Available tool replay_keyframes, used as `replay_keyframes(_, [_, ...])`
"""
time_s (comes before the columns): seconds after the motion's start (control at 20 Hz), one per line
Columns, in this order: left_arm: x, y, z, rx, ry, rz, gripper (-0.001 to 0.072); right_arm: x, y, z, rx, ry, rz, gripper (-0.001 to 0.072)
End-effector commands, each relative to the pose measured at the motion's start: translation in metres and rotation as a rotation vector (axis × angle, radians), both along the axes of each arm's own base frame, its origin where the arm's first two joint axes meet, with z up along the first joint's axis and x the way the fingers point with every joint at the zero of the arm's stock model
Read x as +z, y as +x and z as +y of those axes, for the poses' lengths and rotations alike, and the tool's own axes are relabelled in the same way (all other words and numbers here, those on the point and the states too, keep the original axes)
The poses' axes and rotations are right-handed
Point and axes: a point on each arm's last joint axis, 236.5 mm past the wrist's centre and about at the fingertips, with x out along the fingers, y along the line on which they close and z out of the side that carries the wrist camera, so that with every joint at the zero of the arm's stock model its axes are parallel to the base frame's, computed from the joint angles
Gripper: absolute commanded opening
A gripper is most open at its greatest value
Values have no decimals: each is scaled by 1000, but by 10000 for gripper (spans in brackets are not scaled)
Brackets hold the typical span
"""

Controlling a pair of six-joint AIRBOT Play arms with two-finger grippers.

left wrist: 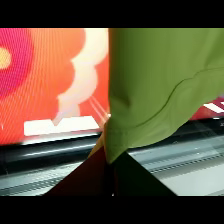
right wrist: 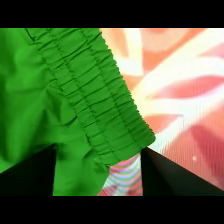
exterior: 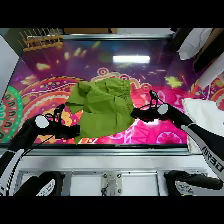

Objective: Fold the clothes and pants, and hang the long-sleeved shirts on hangers.

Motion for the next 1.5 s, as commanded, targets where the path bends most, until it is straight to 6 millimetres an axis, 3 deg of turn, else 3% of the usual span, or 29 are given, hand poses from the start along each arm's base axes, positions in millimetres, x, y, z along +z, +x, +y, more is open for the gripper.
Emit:
replay_keyframes(0.0, [0, 0, 0, 0, 1, 2, 3, -5, 11, 7, -44, 19, -23, 457])
replay_keyframes(0.05, [0, 0, 0, 0, 0, 2, 3, -6, 12, 7, -49, 17, -25, 452])
replay_keyframes(0.15, [0, 0, 0, 0, 0, 2, 3, -4, 17, 4, -57, 9, -47, 67])
replay_keyframes(0.2, [0, 0, 0, 0, 0, 2, 3, -3, 21, 3, -66, 6, -61, 24])
replay_keyframes(0.3, [3, 2, 1, 0, 3, -15, 3, 6, 26, 2, -54, -3, -92, 24])
replay_keyframes(0.4, [27, 20, 15, -6, 51, -119, 2, 42, 39, -2, 6, -44, -195, 23])
replay_keyframes(0.45, [53, 35, 25, 1, 77, -197, 3, 75, 49, -5, 52, -81, -282, 23])
replay_keyframes(0.5, [93, 52, 32, 17, 84, -301, 3, 115, 57, -8, 89, -111, -369, 23])
replay_keyframes(0.6, [196, 77, 43, 61, 81, -552, 3, 216, 62, -15, 141, -159, -562, 22])
replay_keyframes(0.7, [311, 77, 46, 83, 80, -839, 3, 329, 43, -19, 149, -158, -769, 22])
replay_keyframes(0.75, [367, 65, 45, 91, 77, -984, 3, 377, 27, -21, 140, -141, -861, 22])
replay_keyframes(0.85, [454, 29, 45, 130, 52, -1211, 3, 464, -17, -29, 112, -99, -1050, 22])
replay_keyframes(0.9, [487, 8, 45, 146, 41, -1303, 3, 497, -42, -35, 98, -83, -1132, 23])
replay_keyframes(1.0, [533, -28, 44, 175, 13, -1446, 3, 541, -88, -46, 72, -56, -1251, 22])
replay_keyframes(1.15, [573, -63, 44, 200, -21, -1561, 3, 573, -139, -58, 21, 18, -1333, 22])
replay_keyframes(1.25, [591, -68, 43, 199, -24, -1597, 3, 582, -157, -62, 0, 51, -1357, 22])
replay_keyframes(1.35, [598, -52, 43, 193, -20, -1583, 3, 577, -164, -62, 2, 68, -1328, 22])
replay_keyframes(1.45, [592, -16, 44, 190, -14, -1525, 3, 559, -159, -57, 8, 89, -1232, 22])
